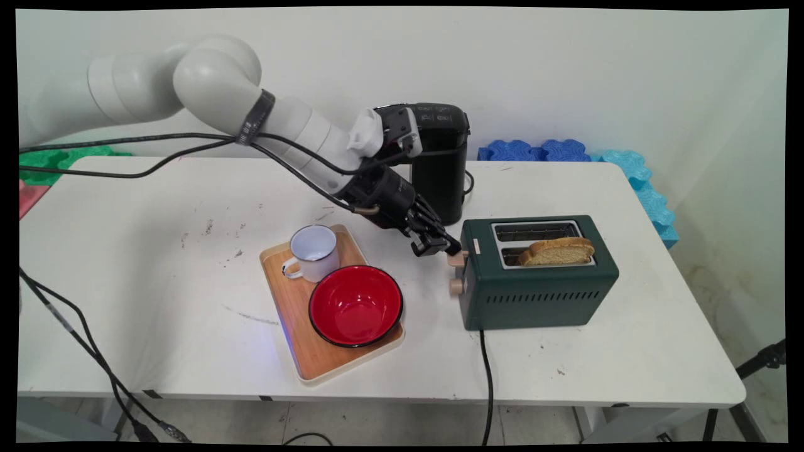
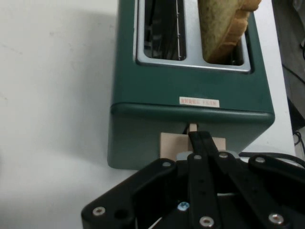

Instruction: Press the toaster switch

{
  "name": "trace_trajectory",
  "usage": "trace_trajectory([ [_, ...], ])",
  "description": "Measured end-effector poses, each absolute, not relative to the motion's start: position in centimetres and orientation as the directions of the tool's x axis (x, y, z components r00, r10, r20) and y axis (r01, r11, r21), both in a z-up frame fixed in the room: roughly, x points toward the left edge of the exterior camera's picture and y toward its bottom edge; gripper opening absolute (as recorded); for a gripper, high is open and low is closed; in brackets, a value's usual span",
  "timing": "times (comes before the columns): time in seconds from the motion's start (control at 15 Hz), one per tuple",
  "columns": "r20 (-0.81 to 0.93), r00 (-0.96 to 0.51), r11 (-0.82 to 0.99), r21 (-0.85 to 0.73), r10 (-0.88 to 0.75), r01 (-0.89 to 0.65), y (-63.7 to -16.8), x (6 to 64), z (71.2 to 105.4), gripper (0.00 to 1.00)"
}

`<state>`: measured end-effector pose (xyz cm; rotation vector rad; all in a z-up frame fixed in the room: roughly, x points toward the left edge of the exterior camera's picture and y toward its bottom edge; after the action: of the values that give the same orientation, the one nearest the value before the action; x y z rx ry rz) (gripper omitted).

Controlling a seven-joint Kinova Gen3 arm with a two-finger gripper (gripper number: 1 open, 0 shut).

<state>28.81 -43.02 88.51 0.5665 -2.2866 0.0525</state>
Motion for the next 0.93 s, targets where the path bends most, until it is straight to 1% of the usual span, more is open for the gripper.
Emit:
trace_trajectory([
  [0.93, 0.691, -0.602, 0.892, 0.145, -0.4, -0.427, -43.2, 28.2, 85.9, 0.0],
])
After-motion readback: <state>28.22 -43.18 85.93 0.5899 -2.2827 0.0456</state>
